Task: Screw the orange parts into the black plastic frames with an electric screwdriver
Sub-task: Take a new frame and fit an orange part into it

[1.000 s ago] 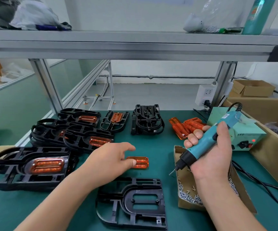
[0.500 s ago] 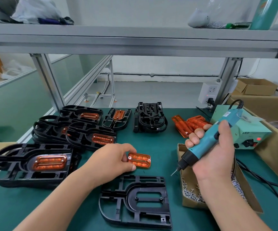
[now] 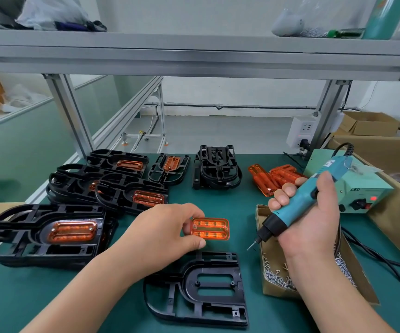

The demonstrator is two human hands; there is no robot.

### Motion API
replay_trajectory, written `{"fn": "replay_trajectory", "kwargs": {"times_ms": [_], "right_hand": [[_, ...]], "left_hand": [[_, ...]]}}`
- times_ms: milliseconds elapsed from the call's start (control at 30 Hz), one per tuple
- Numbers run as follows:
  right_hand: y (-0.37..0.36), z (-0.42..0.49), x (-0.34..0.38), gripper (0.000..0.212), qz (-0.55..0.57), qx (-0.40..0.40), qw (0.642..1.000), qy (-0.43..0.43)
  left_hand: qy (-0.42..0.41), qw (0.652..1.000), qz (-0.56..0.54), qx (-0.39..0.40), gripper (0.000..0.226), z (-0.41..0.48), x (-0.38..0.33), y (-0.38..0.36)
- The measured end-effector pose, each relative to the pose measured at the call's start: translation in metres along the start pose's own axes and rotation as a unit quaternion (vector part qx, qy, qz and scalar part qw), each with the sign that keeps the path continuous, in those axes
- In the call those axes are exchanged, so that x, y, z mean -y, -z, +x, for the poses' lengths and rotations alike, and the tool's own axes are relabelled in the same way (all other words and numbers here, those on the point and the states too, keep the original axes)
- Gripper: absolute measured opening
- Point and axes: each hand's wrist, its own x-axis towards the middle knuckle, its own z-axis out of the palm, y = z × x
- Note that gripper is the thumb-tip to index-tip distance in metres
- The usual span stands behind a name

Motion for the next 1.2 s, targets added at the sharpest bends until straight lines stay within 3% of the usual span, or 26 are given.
{"fn": "replay_trajectory", "kwargs": {"times_ms": [133, 233, 367, 467, 567, 667, 800, 933, 1200], "right_hand": [[0.002, 0.001, 0.000, 0.039, 0.000, -0.001, 1.000, 0.003], [0.002, 0.001, -0.001, 0.039, 0.003, 0.002, 1.000, 0.001], [0.003, 0.001, 0.000, 0.039, 0.007, 0.007, 1.000, 0.002], [0.003, 0.002, 0.000, 0.039, 0.008, 0.008, 1.000, 0.001], [0.003, 0.001, 0.000, 0.039, 0.011, 0.010, 1.000, -0.001], [0.003, 0.001, 0.000, 0.039, 0.011, 0.007, 1.000, -0.001], [0.002, 0.001, 0.000, 0.039, 0.014, 0.004, 1.000, -0.005], [0.001, -0.001, 0.001, 0.039, 0.014, 0.004, 1.000, -0.010], [0.000, -0.003, 0.001, 0.038, 0.013, 0.007, 1.000, -0.011]], "left_hand": [[-0.004, 1.000, -0.025, 0.015, 0.034, -0.003, -0.004, -0.001], [0.003, 0.990, -0.138, 0.017, 0.039, -0.003, -0.002, -0.002], [0.009, 0.947, -0.320, 0.040, 0.047, -0.002, -0.002, 0.005], [0.000, 0.919, -0.390, 0.051, 0.045, -0.004, -0.005, 0.008], [0.007, 0.936, -0.348, 0.045, 0.045, -0.003, -0.008, 0.003], [0.032, 0.953, -0.302, 0.026, 0.028, -0.003, -0.011, -0.002], [-0.001, 0.971, -0.235, 0.043, 0.025, -0.010, -0.021, -0.007], [-0.055, 0.991, -0.089, 0.080, 0.024, -0.014, -0.036, -0.016], [-0.069, 0.995, 0.002, 0.068, 0.015, -0.016, -0.050, -0.030]]}}
